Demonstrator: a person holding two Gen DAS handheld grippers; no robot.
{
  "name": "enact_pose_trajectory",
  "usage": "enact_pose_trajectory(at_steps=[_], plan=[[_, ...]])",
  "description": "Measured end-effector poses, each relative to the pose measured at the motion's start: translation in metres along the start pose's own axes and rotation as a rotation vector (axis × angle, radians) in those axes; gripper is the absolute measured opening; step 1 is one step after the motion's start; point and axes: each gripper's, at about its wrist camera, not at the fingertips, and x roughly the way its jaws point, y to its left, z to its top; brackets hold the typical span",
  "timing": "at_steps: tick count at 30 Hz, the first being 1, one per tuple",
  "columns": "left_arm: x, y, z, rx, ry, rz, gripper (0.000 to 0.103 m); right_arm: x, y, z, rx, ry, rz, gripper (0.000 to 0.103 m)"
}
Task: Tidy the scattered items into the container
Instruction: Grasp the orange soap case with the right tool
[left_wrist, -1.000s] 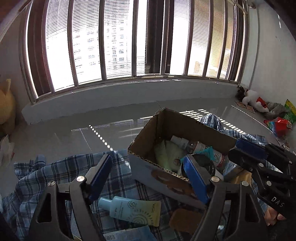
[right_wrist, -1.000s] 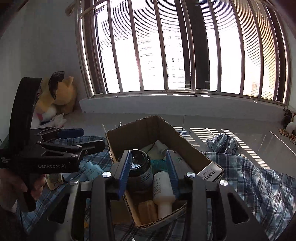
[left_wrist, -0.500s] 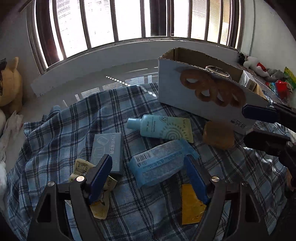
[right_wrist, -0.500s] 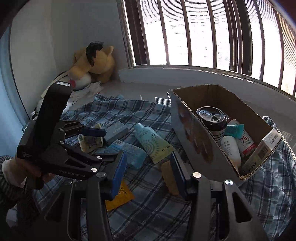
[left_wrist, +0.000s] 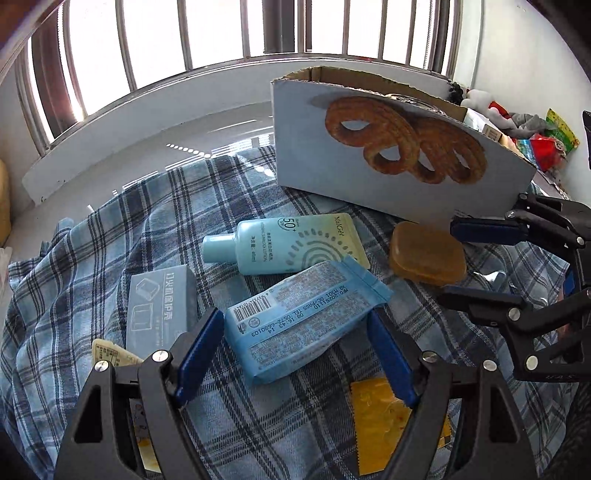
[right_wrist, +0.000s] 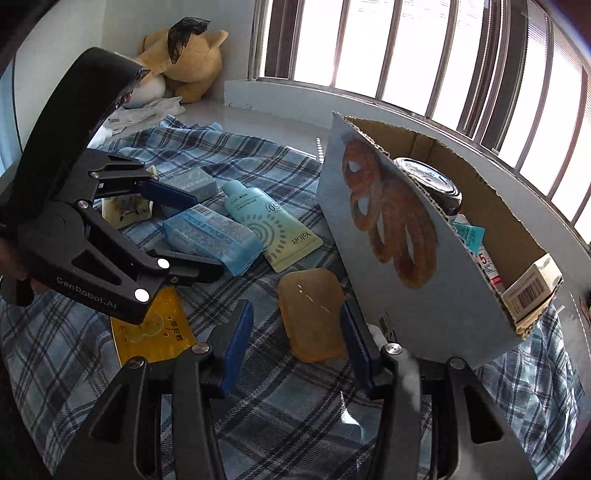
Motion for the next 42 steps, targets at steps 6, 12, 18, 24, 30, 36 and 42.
enact_pose_trajectory(at_steps=[6,12,18,24,30,36,42], plan=[[0.005,-0.003,0.003,0.041,-0.022,-0.016,0.082,0.008,-0.006,-0.001,0.023,0.041,-0.06,0.055],[0.006,-0.003,0.002,0.047,-0.04,-0.026,0.082,0.013,-0.014,-0.004,0.064,0.056,-0.037,0.057],[-0.003,0.005,-0.008,0.016,-0.029,-0.028,0.055,0.003,-0.022,-0.002,0.126,0.012,0.014,0.026],[-0.022,0.012,-0.025,-0.022,-0.028,-0.043,0.046,-0.013,-0.019,0.002,0.138,-0.037,0.051,0.019],[-0.056,0.006,-0.045,-0.011,-0.041,-0.099,0.036,-0.027,-0.011,0.007,0.134,-0.078,0.104,0.018],[-0.071,-0.002,-0.049,0.057,-0.097,-0.003,0.069,-0.013,-0.009,0.003,0.129,-0.012,0.085,0.018],[-0.06,0.014,-0.024,0.033,-0.131,-0.061,0.083,-0.005,-0.007,-0.001,0.11,0.015,0.083,0.019]])
